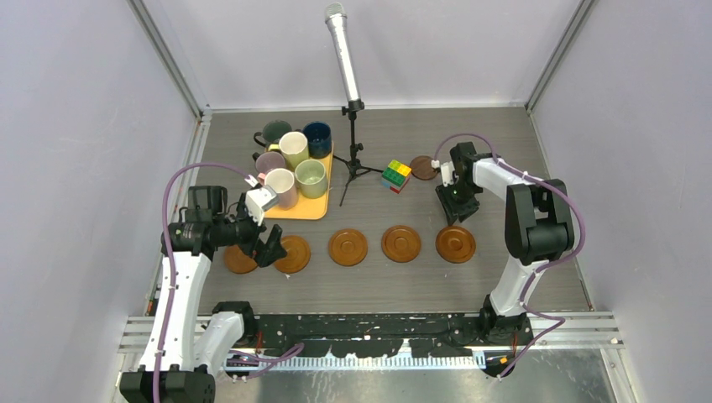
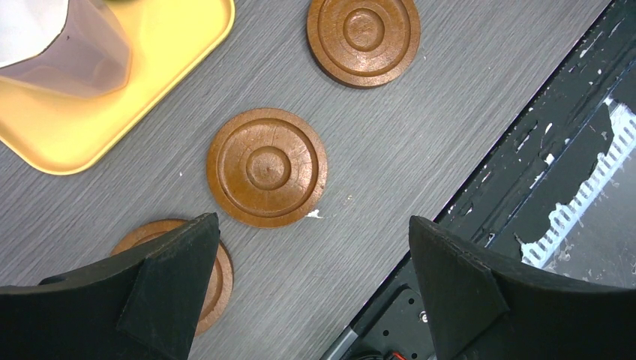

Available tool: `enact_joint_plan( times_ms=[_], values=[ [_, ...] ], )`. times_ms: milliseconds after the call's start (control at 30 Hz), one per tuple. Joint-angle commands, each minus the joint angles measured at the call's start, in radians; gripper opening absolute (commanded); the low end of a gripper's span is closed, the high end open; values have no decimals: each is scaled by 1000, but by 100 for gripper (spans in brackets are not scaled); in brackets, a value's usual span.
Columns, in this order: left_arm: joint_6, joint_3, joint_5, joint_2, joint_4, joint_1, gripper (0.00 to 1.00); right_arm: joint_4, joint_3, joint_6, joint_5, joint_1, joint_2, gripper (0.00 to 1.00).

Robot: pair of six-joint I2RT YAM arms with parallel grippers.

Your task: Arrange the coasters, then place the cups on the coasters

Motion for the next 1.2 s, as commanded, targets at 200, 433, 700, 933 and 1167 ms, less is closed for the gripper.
enact_joint_plan(
  times_ms=[200, 433, 700, 933, 1167],
  values=[
    [-5, 30, 23, 12, 21, -1, 100, 1, 198, 44, -17, 4, 11, 49],
    [-5, 34, 16, 17, 24, -1, 100, 30, 455, 156, -45, 4, 167, 55],
    [5, 33, 3, 20, 25, -1, 100, 70, 682, 263, -28, 4, 364, 54],
    [10, 30, -7, 21, 22, -1, 100, 38, 815, 255, 50, 3, 505, 49],
    [23, 33, -16, 8, 12, -1, 100, 19, 674, 189, 39, -51, 452, 42]
  ],
)
